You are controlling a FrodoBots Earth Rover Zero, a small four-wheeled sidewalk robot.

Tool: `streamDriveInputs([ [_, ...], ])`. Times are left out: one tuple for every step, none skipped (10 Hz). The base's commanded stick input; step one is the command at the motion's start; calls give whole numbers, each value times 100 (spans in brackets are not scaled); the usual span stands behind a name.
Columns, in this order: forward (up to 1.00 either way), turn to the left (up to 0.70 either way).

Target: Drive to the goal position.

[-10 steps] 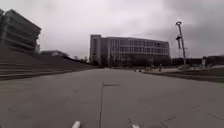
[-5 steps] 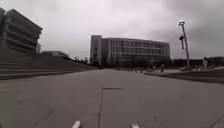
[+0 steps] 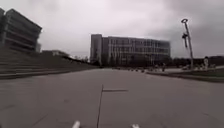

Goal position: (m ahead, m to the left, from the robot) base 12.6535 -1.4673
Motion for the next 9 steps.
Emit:
streamDriveInputs([
  [70, 0],
  [70, 0],
  [70, 0],
  [70, 0],
  [70, 0],
  [70, 0],
  [70, 0],
  [70, 0],
  [70, 0],
])
